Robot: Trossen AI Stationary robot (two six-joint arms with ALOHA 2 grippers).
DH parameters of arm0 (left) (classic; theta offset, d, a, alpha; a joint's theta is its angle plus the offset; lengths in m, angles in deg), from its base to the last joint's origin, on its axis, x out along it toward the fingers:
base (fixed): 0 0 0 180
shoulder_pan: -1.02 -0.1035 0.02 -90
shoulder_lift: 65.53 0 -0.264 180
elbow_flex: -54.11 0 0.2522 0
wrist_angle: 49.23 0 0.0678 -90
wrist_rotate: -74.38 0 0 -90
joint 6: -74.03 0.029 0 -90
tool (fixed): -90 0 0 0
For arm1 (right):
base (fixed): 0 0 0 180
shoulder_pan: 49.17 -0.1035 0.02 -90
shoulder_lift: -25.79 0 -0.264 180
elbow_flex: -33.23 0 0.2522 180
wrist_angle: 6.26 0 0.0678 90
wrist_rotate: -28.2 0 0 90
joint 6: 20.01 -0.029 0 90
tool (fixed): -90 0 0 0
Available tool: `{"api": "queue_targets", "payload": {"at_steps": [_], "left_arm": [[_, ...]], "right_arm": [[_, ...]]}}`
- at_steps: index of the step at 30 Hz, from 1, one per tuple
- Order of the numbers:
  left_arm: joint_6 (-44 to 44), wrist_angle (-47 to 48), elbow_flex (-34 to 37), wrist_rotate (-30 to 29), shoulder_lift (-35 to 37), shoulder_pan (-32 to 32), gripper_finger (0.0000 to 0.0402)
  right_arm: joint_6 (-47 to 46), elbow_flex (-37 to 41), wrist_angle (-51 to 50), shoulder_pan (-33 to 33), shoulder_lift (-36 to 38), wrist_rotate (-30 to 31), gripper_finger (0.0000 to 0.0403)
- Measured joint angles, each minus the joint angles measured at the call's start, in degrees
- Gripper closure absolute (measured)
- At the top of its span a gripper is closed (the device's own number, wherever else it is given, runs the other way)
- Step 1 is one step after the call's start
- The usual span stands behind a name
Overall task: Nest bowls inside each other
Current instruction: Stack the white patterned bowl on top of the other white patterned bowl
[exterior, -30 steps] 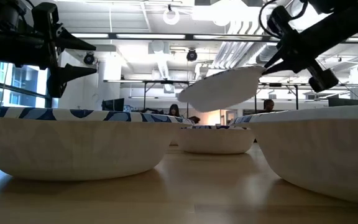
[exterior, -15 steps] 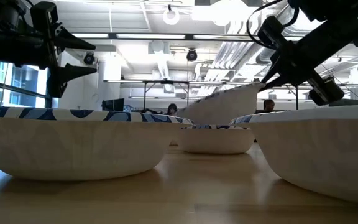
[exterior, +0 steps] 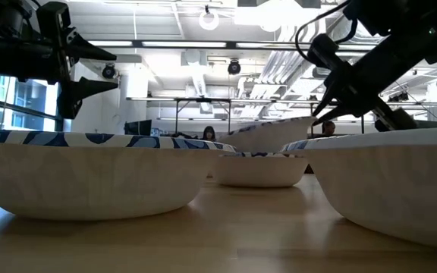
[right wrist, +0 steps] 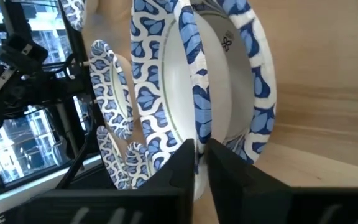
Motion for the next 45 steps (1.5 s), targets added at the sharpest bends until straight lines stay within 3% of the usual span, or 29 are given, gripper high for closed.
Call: {"api": "queue_targets", "payload": {"at_steps": [7,13,19,28,31,38,45], "left_arm": [[0.0,0.0,0.0,0.0,0.0,0.0,0.0161],[0.0,0.0,0.0,0.0,0.0,0.0,0.0161],[0.0,0.0,0.0,0.0,0.0,0.0,0.0161],[0.0,0.0,0.0,-0.1,0.0,0.0,0.0161],[0.0,0.0,0.0,-0.2,0.0,0.0,0.0161],[-1.3,0.0,0.0,-0.4,0.0,0.0,0.0161],[-2.5,-2.6,0.0,3.9,0.0,0.0,0.0161]], "right_arm": [[0.2,0.0,0.7,0.0,0.0,1.0,0.0284],[0.4,0.0,-1.2,0.0,0.0,-0.1,0.0242],[0.5,0.0,-6.1,0.0,0.0,-2.5,0.0224],[5.1,0.0,2.3,0.9,0.8,-0.2,0.0224],[9.8,0.0,10.0,0.9,0.8,1.1,0.0227],[32.5,0.0,33.7,0.9,0.8,3.8,0.0231],[41.8,0.0,36.7,1.5,0.8,4.0,0.0231]]}}
